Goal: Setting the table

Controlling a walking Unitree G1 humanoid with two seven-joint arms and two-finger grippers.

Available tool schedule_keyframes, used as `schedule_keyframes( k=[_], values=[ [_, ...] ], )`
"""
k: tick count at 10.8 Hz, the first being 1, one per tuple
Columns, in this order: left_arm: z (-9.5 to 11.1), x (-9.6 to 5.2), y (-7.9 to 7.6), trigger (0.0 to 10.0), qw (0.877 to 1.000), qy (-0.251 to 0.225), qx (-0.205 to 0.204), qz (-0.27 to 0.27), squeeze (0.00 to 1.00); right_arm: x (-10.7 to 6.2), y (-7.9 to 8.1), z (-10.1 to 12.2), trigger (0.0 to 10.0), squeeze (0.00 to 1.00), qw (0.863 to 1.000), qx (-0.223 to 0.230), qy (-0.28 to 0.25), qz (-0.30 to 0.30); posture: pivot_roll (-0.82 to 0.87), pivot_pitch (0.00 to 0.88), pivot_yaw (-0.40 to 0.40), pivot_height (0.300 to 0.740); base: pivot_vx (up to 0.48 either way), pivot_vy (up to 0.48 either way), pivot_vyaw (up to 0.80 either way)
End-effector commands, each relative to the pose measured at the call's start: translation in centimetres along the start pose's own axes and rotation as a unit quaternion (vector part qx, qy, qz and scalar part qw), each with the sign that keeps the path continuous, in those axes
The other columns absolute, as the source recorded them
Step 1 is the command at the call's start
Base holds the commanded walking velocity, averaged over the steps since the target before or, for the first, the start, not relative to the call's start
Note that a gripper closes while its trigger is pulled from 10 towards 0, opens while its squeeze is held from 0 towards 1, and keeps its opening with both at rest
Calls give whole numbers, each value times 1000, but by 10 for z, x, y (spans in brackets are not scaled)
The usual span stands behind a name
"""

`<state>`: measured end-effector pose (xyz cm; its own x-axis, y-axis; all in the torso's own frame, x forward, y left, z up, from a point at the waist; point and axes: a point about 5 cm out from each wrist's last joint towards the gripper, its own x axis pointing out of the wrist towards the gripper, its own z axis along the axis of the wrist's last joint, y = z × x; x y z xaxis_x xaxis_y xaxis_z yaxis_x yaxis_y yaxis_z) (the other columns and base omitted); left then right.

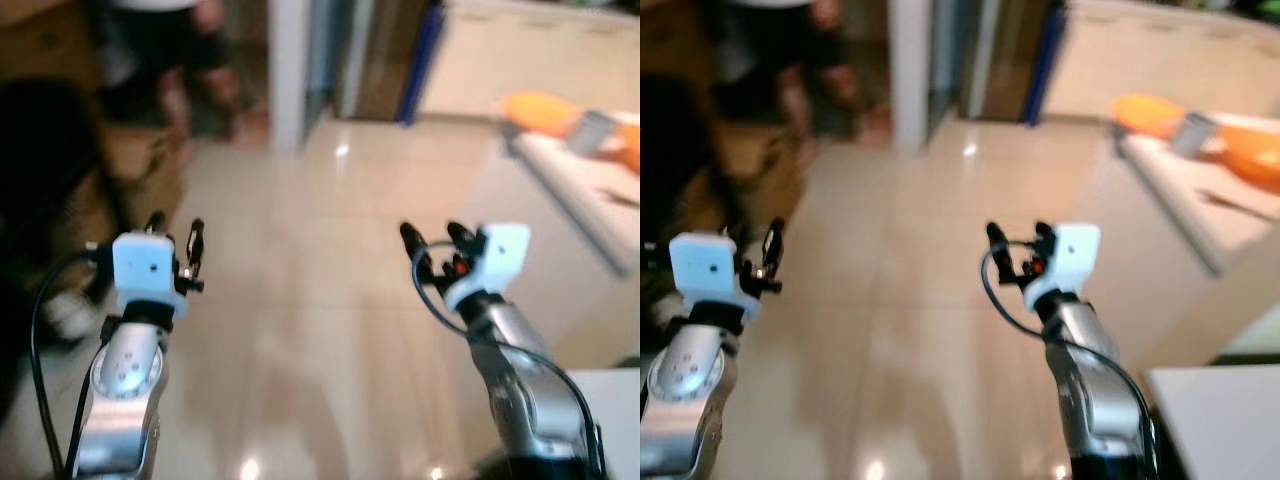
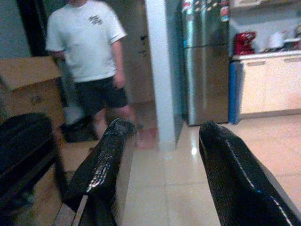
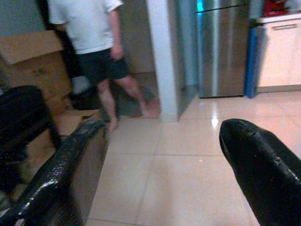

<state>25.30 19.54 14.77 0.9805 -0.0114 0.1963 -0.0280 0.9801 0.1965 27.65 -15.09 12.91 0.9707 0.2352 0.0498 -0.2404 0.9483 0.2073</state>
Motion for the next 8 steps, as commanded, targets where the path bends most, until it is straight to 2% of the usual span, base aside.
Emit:
schedule_keyframes(
  k=[1, 4, 6, 7, 8],
  values=[
    [0, -1, -4, 10000, 1000, -4, -2, -10, 0, -1, -6, 1, 10000, 0, 1000, -3, -6, -14, 40, 0, -43, 740, 472, 0, 0],
    [-2, -4, -5, 10000, 1000, -6, 0, -7, 0, -3, -12, 6, 10000, 0, 997, -27, -43, -57, 42, 0, -45, 740, 472, 0, 0],
    [-1, -8, 5, 10000, 1000, -15, -1, 23, 0, -9, -21, 1, 10000, 0, 993, -15, -38, -110, 44, 0, -46, 740, 472, 0, 0],
    [-3, -9, 3, 10000, 1000, -11, -3, 15, 0, -10, -22, 1, 10000, 0, 993, -19, -39, -111, 42, 0, -47, 740, 472, 0, 0],
    [-4, -9, 1, 10000, 1000, -9, -6, 8, 0, -10, -22, 0, 10000, 0, 993, -44, -34, -105, 40, 0, -44, 740, 472, 0, 0]
  ],
)
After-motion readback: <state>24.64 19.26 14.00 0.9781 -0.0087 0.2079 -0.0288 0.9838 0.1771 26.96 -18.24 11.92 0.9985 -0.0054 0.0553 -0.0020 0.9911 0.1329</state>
